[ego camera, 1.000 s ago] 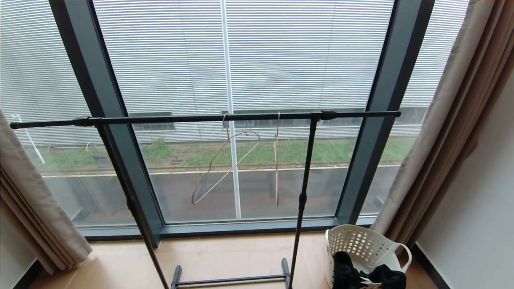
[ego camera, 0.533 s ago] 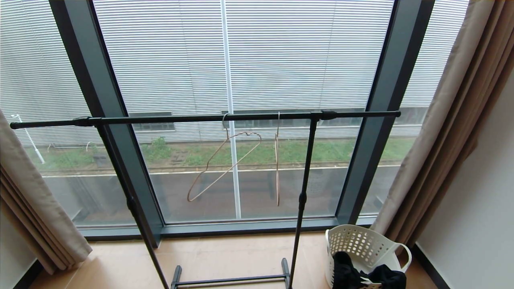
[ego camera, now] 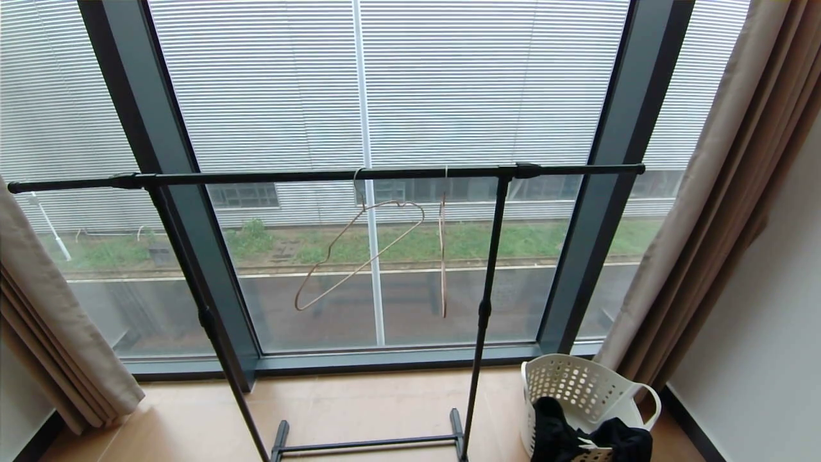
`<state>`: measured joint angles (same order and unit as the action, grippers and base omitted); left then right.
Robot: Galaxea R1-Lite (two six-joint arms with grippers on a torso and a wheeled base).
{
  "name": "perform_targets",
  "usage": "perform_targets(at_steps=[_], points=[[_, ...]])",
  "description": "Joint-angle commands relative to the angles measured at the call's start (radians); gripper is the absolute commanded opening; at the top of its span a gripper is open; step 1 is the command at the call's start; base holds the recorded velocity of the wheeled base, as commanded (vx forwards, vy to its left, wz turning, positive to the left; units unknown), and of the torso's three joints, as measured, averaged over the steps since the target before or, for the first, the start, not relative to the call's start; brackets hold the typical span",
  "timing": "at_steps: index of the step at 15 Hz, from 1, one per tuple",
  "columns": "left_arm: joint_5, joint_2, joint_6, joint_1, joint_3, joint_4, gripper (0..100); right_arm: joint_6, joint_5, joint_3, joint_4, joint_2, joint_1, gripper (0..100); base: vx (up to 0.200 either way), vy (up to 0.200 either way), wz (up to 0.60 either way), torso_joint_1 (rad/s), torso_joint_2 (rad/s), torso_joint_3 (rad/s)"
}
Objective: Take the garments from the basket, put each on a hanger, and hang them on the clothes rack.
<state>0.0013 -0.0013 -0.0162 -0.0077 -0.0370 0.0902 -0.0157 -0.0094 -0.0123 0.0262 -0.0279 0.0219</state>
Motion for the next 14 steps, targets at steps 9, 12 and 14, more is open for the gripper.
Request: perform_targets(at_steps=[9, 12, 14], points=[[0.0, 0.001, -0.001, 0.0, 0.0, 0.0, 100, 0.0, 0.0, 0.0, 0.0, 0.022, -0.01, 100, 0.0, 0.0, 0.0, -0.161, 0.36, 0.199], [0.0, 0.001, -0.002, 0.0, 0.0, 0.0, 100, 0.0, 0.0, 0.0, 0.0, 0.022, -0.01, 100, 0.0, 0.0, 0.0, -0.183, 0.42, 0.235], [0.0, 0.001, -0.002, 0.0, 0.0, 0.0, 100, 0.0, 0.0, 0.0, 0.0, 0.022, -0.01, 100, 0.0, 0.0, 0.0, -0.229, 0.53, 0.293]])
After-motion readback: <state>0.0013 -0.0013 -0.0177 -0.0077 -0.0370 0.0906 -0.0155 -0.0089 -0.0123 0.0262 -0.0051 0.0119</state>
